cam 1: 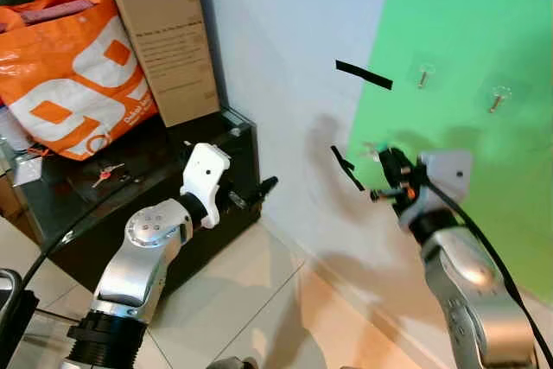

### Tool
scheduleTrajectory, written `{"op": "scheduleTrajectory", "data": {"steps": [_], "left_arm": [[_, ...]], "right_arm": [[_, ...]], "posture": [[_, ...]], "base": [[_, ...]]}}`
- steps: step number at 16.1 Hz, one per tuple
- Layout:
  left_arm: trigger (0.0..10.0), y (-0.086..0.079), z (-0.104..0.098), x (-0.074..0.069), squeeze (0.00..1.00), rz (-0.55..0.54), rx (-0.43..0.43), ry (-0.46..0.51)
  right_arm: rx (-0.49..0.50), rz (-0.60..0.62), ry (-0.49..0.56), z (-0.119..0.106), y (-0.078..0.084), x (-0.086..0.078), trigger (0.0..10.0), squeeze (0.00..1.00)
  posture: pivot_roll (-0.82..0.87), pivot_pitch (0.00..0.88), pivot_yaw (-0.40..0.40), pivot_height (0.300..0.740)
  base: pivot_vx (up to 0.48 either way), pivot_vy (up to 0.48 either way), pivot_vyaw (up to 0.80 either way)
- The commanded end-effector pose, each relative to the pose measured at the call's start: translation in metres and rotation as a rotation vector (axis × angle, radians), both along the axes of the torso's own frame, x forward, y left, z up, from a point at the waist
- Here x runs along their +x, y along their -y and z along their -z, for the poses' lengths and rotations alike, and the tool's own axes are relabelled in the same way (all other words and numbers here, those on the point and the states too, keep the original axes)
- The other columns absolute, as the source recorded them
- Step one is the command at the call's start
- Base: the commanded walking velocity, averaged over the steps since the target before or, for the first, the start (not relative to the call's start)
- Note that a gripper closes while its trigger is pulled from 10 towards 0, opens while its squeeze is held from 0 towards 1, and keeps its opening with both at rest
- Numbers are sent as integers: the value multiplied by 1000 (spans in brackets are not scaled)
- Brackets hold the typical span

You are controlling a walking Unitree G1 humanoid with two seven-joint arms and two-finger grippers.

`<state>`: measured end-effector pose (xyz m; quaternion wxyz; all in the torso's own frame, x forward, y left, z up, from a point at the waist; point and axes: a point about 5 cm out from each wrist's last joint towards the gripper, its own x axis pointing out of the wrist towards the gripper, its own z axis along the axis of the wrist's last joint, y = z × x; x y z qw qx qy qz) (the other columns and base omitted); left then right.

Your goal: Hang keys on a hook

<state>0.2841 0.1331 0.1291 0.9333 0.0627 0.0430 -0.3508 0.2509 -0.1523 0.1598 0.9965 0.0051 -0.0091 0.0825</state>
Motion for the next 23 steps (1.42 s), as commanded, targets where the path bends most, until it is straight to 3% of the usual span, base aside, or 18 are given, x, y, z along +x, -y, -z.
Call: {"op": "scheduleTrajectory", "data": {"steps": [1, 4, 8, 10, 14, 16, 19, 20, 23], "left_arm": [[10000, 5, -6, -2, 0, 49, -8, 4], [10000, 4, -7, -7, 0, 130, 2, -18], [10000, 0, -10, -3, 0, 149, 19, -19], [10000, 1, -13, -2, 0, 176, 19, -17], [10000, 3, -21, -4, 0, 230, -18, -12], [10000, 3, -23, -1, 0, 212, -17, 1], [10000, -3, -24, 4, 0, 92, -33, 40], [10000, -6, -20, 9, 0, 13, 6, 39], [10000, -9, -14, 10, 0, -45, 24, 36]], "right_arm": [[33, 5, 39, -8, 0, 5, 10000, 0], [80, 21, 72, -18, 4, 20, 10000, 0], [34, -19, 66, -26, -1, 49, 10000, 0], [91, 69, 62, -32, 7, 64, 10000, 0], [162, 169, 40, -32, 25, 73, 10000, 0], [181, 138, 50, -33, 23, 70, 10000, 0], [177, 27, 42, -27, 13, 45, 10000, 0], [179, 42, 20, -18, 12, 36, 10000, 0], [169, 91, -64, 8, 10, 11, 10000, 0]], "posture": [[-77, 0, 37, 740], [-60, 0, 32, 740], [-46, 0, 36, 740], [-41, 0, 36, 740], [-39, 0, 40, 740], [-40, 0, 40, 740], [-39, 0, 32, 740], [-40, 0, 32, 740], [-47, 0, 45, 740]], "base": [[0, 0, 0], [0, 0, 0], [0, 0, 0], [0, 0, 0], [0, 0, 0], [0, 0, 0], [0, 0, 0], [0, 0, -431], [0, 411, -267]]}}
